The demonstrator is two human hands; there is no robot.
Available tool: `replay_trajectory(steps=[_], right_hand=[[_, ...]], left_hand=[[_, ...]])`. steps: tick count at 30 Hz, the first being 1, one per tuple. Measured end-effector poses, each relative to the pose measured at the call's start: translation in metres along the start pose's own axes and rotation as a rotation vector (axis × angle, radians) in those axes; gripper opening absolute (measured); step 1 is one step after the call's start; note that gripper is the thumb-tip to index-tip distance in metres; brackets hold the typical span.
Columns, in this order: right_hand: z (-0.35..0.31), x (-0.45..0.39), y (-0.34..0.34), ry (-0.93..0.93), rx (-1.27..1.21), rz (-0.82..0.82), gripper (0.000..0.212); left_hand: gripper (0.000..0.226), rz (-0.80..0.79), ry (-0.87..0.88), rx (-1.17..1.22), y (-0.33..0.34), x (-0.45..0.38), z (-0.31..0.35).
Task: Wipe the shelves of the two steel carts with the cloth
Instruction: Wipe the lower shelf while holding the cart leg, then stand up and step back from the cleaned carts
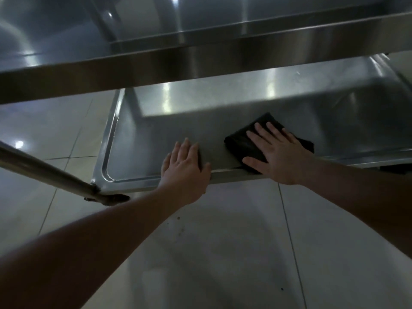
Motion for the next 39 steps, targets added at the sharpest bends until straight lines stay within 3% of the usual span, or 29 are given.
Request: replay_trajectory(steps=[5, 9, 12, 15, 17, 20, 25, 29, 33, 35, 37, 39], right_hand=[[0.066, 0.020, -0.005, 0.193, -0.047, -0.032, 0.124], [0.085, 0.037, -0.002, 0.093, 0.020, -0.052, 0.125], [0.085, 0.054, -0.001, -0.020, 0.029, 0.043, 0.102], [0.076, 0.069, -0.003, -0.058, -0.046, 0.003, 0.084], [0.063, 0.082, -0.006, -0.041, -0.123, -0.029, 0.078], [0.035, 0.117, -0.008, 0.054, -0.245, -0.071, 0.070], [-0.018, 0.225, 0.007, 0.306, -0.401, -0.391, 0.068], [-0.048, 0.318, -0.020, 0.429, -0.568, -0.573, 0.063], [-0.061, 0.394, -0.095, 0.474, -0.572, -0.648, 0.059], [-0.070, 0.403, -0.137, 0.553, -0.517, -0.889, 0.059], [-0.085, 0.408, -0.186, 0.537, -0.523, -1.160, 0.072], [-0.090, 0.418, -0.233, 0.486, -0.646, -1.021, 0.068]], left_hand=[[0.074, 0.000, 0.109, -0.013, 0.015, 0.001, 0.048], [0.071, -0.001, 0.156, -0.015, 0.024, 0.002, 0.077], [0.069, 0.010, 0.207, -0.056, 0.022, 0.008, 0.090], [0.070, 0.002, 0.211, -0.099, 0.019, 0.028, 0.093], [0.071, -0.014, 0.199, -0.105, 0.020, 0.051, 0.095], [0.071, -0.160, 0.204, -0.138, 0.027, 0.096, 0.103], [0.066, -0.463, 0.092, -0.214, 0.022, 0.188, 0.110], [0.065, -0.623, 0.028, -0.289, -0.022, 0.257, 0.134], [0.062, -0.675, -0.007, -0.321, -0.096, 0.316, 0.170], [0.061, -0.680, -0.050, -0.323, -0.134, 0.344, 0.188], [0.062, -0.662, -0.087, -0.327, -0.171, 0.371, 0.210], [0.063, -0.620, -0.113, -0.291, -0.208, 0.390, 0.238]])
Point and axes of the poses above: each hand's wrist, its own x-axis away from the middle knuckle, its own y-axis out of the palm, z = x × y, the point moved 6 cm from there along -x, towards the middle knuckle, and after that the axes turned 2 degrees about y, right-handed, at the moved point
